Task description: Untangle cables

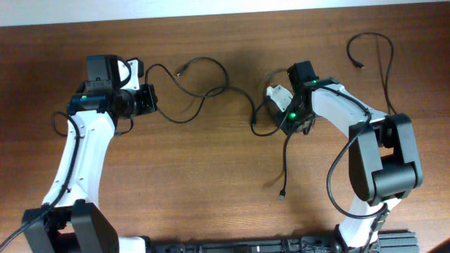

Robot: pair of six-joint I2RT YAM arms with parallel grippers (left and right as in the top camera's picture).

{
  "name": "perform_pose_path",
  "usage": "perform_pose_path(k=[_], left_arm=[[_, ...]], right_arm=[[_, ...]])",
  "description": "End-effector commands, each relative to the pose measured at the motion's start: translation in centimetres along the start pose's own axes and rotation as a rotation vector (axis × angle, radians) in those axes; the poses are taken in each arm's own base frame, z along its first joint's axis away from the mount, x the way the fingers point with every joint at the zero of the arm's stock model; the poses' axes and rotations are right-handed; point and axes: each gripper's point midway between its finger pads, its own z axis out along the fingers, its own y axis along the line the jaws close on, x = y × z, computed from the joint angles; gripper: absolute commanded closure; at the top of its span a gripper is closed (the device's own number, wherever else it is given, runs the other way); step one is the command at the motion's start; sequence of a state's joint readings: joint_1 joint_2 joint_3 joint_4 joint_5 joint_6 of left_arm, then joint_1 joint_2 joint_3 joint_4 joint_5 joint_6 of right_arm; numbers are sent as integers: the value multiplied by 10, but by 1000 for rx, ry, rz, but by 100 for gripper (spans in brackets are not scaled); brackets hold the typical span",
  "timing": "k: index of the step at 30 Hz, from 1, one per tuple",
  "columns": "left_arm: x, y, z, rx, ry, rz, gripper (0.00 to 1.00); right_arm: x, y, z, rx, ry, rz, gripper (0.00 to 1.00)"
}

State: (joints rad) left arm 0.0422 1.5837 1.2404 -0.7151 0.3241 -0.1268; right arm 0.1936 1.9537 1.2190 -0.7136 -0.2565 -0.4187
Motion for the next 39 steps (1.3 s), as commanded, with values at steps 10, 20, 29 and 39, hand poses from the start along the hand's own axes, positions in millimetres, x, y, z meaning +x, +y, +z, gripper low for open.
perform_pose_path(k=[10,20,29,39], left_arm=[[-5,-3,-8,-2,-26,28,100],[-4,-3,-8,-6,-22,42,100],[-4,-3,-8,-5,-22,42,100],[-2,-2,-8,-6,-15,39,100]], right_arm=[[-105,85,-178,-358,-378,-56,96],[-132,78,-261,-233,-472,147,96],[-25,41,-231,86,-9,341,92],[-19,31,-237,71,-16,360,76]])
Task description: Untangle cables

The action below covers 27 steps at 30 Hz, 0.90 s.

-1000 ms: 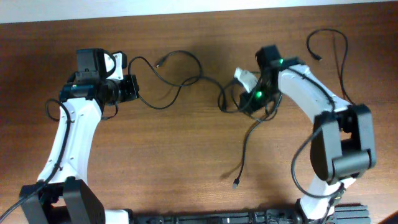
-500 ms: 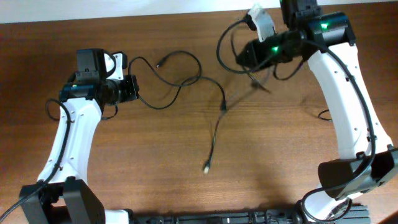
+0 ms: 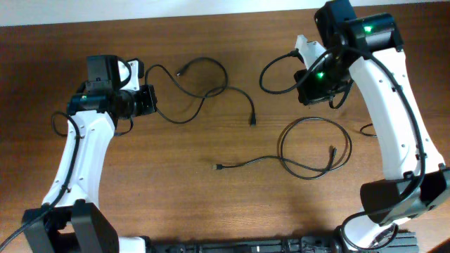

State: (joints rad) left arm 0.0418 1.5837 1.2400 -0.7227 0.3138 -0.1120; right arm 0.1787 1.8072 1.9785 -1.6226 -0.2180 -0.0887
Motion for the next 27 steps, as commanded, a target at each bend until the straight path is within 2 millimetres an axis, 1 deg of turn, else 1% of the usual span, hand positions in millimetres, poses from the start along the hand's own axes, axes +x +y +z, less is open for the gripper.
perform_pose_path(k=[1,4,5,6,8,10,11,12,15,16,17,18,21,23,25,27], left_arm=[[-4,-4,-8,5,-22,27,100],[-4,-4,-8,4,-22,26,100],[-4,-4,-8,4,-22,26,100],[-4,-4,-8,4,-21,26,100],[-3,-4,-8,4,-20,26,100],[-3,-4,-8,4,-20,26,100],[-4,-4,-8,4,-21,26,100],[-3,-4,-8,4,-20,26,100],[-3,-4,-8,4,-20,26,100],[-3,-4,-8,4,-20,26,100],[-3,-4,-8,4,-20,26,100],[-3,-4,-8,4,-20,25,100],[-3,-4,-8,4,-20,25,100],[-3,-4,-8,4,-20,25,100],[-3,-4,-8,4,-20,25,100],[-3,-4,-8,4,-20,25,100]], right_arm=[[-1,-13,-7,26,-17,20,67],[6,-13,-2,21,26,28,67],[13,-13,5,18,59,43,66],[18,-14,11,16,88,68,60],[32,-16,27,9,157,89,58],[49,-19,51,-2,239,107,56],[54,-17,64,-25,260,127,56],[56,-17,74,-28,268,164,56],[60,-20,116,-6,262,289,56],[60,-20,125,-3,254,309,56],[59,-20,144,6,231,339,56],[57,-22,158,35,205,345,56],[57,-32,184,139,158,332,55],[57,-32,201,159,136,301,55],[58,-28,214,157,130,280,55],[61,-28,224,178,117,303,55]])
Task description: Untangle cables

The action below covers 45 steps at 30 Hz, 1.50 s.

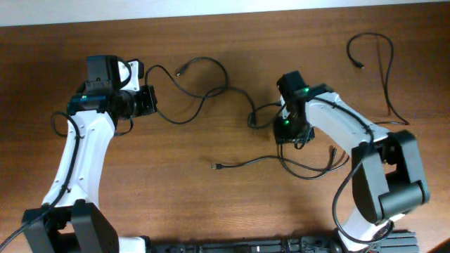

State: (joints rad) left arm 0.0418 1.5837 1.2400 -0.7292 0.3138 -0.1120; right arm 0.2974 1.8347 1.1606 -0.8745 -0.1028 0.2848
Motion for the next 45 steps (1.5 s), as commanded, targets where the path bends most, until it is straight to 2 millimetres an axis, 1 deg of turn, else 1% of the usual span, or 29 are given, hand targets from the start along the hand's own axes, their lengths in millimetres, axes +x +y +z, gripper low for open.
perform_pose_path(k=[1,3,5,8,9,10,12,13,15,16,17,18,20,21,22,23,25,26,27,28,29,31,34,37,39,41,42,43,45], left_arm=[[-5,-4,-8,5,-26,27,100],[-5,-4,-8,5,-26,28,100],[-5,-4,-8,5,-26,27,100],[-5,-4,-8,5,-26,27,100],[-5,-4,-8,4,-26,27,100],[-5,-4,-8,5,-26,27,100],[-5,-4,-8,5,-26,28,100],[-5,-4,-8,5,-26,28,100],[-5,-4,-8,5,-26,28,100],[-5,-4,-8,5,-26,28,100],[-5,-5,-8,6,-26,28,100],[-4,-4,-7,6,-24,27,100],[-2,-8,-3,10,-12,36,100],[1,-12,2,15,3,44,100],[5,-17,10,21,27,56,100],[7,-19,14,20,38,61,100],[13,-22,23,22,66,70,100],[15,-23,27,23,77,71,100],[18,-24,31,24,90,74,100],[19,-24,35,25,98,75,100],[20,-25,36,25,102,76,100],[20,-26,37,28,102,80,100],[20,-26,37,27,101,80,100],[20,-26,37,27,101,80,100],[20,-26,37,28,101,80,100],[19,-27,37,31,99,80,100],[19,-29,37,39,99,82,100],[19,-33,38,51,97,89,100],[20,-43,39,74,96,109,100]], right_arm=[[8,-5,21,69,-2,37,57],[9,-6,24,72,-6,37,63],[9,-6,24,73,-5,38,74],[11,-6,24,74,2,89,86],[13,-2,24,49,14,89,92],[14,2,24,29,21,89,96],[11,14,22,-37,24,42,96],[7,26,15,-102,21,-7,96],[-8,52,-13,-250,-1,-86,96],[-16,62,-32,-306,-17,-122,96],[-23,67,-49,-332,-35,-147,96],[-33,69,-74,-332,-67,-180,96],[-51,74,-134,-327,-153,-276,96],[-62,70,-165,-284,-212,-286,96],[-80,51,-206,-164,-320,-271,96],[-87,38,-223,-91,-372,-256,96],[-103,-1,-268,117,-500,-189,96],[-107,-21,-286,207,-546,-150,96],[-111,-54,-311,345,-603,-76,96],[-111,-90,-334,477,-652,38,96],[-109,-117,-350,571,-687,139,96],[-103,-163,-368,699,-719,287,96],[-97,-212,-366,742,-685,401,96],[-80,-262,-349,760,-621,582,96],[-68,-291,-329,729,-560,658,96],[-71,-294,-308,588,-540,673,95],[-78,-287,-297,474,-541,664,86],[-88,-274,-292,360,-549,611,60],[-105,-244,-286,182,-565,475,46]])
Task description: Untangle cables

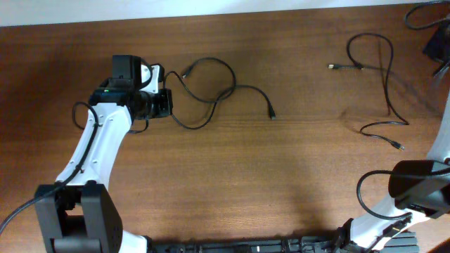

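A black cable (211, 98) lies in loops at the upper left of the wooden table (225, 183), with one plug (185, 72) near the top and its free end (271, 113) pointing right. My left gripper (167, 103) is shut on this cable's left part. A second black cable (388, 77) lies alone at the right, its ends at the upper left (332, 67) and lower right (400, 147). My right gripper (437, 48) shows only as a dark piece at the top right edge, its fingers hidden. A bit of cable loop (415, 14) shows beside it.
The right arm's base (415, 190) stands at the lower right, and the left arm's base (77, 211) at the lower left. A pale strip (211, 8) borders the table's far edge.
The right gripper has left the table's middle and is now at the top right edge. The looped cable that lay in the middle is gone from there. The left gripper and its cable have shifted right.
First the right gripper was at the crossing of cables in the middle. Then it was up at the upper right with a loop, a second cable coiled below. Then it was down by that coil. Now the middle is bare and two cables lie apart.
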Robot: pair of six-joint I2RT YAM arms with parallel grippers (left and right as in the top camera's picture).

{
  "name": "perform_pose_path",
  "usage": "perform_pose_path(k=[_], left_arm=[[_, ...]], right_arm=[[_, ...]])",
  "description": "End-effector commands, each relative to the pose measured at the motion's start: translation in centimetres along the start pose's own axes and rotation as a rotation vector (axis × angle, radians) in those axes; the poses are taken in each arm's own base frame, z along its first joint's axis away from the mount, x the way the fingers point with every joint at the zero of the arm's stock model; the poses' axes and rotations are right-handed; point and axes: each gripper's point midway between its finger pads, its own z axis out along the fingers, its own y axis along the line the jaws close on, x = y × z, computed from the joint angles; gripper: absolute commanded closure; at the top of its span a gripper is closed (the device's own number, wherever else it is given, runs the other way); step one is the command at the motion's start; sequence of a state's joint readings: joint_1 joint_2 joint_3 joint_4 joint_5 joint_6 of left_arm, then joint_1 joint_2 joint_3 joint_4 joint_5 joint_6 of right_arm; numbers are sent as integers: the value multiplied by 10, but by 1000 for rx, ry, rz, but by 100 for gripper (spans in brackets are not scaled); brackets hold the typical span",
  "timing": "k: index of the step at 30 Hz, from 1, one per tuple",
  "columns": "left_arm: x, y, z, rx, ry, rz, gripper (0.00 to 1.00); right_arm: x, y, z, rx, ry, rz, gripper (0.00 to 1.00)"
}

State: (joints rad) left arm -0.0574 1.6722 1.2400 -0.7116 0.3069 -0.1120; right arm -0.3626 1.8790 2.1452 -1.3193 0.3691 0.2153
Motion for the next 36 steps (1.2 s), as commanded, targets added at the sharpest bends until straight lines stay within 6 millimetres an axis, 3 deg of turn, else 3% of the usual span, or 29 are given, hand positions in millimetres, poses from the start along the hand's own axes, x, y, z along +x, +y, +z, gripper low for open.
perform_pose_path(k=[1,3,4,5,6,7,8,9,11,14,16,22,30,36], left_arm=[[-2,-28,4,77,-8,67,100],[-4,-61,5,188,-22,127,100],[-3,-95,3,319,-42,241,100],[-1,-114,1,385,-54,321,100],[3,-127,0,417,-58,386,88],[8,-135,3,416,-58,447,50],[10,-136,5,393,-54,468,22],[11,-130,10,331,-46,476,1],[12,-116,16,231,-33,473,1],[11,-67,19,-22,1,318,1],[9,-42,16,-120,5,202,1],[-2,1,6,-178,-21,57,1],[-6,81,-18,-268,-48,-187,1],[-4,130,-37,-318,-79,-307,1]], right_arm=[[16,81,-22,-478,59,-133,41],[29,116,-43,-668,76,-244,40],[45,137,-58,-754,100,-324,41],[53,144,-63,-762,117,-351,40],[60,152,-67,-769,132,-379,41],[69,161,-72,-781,143,-422,41],[73,165,-74,-786,150,-437,41],[81,175,-76,-786,167,-468,40],[97,189,-78,-786,205,-518,40],[127,210,-79,-783,290,-596,40],[148,225,-80,-788,345,-652,28],[200,271,-90,-811,424,-809,26],[311,353,-104,-849,490,-1102,26],[375,408,-114,-916,426,-1231,29]])
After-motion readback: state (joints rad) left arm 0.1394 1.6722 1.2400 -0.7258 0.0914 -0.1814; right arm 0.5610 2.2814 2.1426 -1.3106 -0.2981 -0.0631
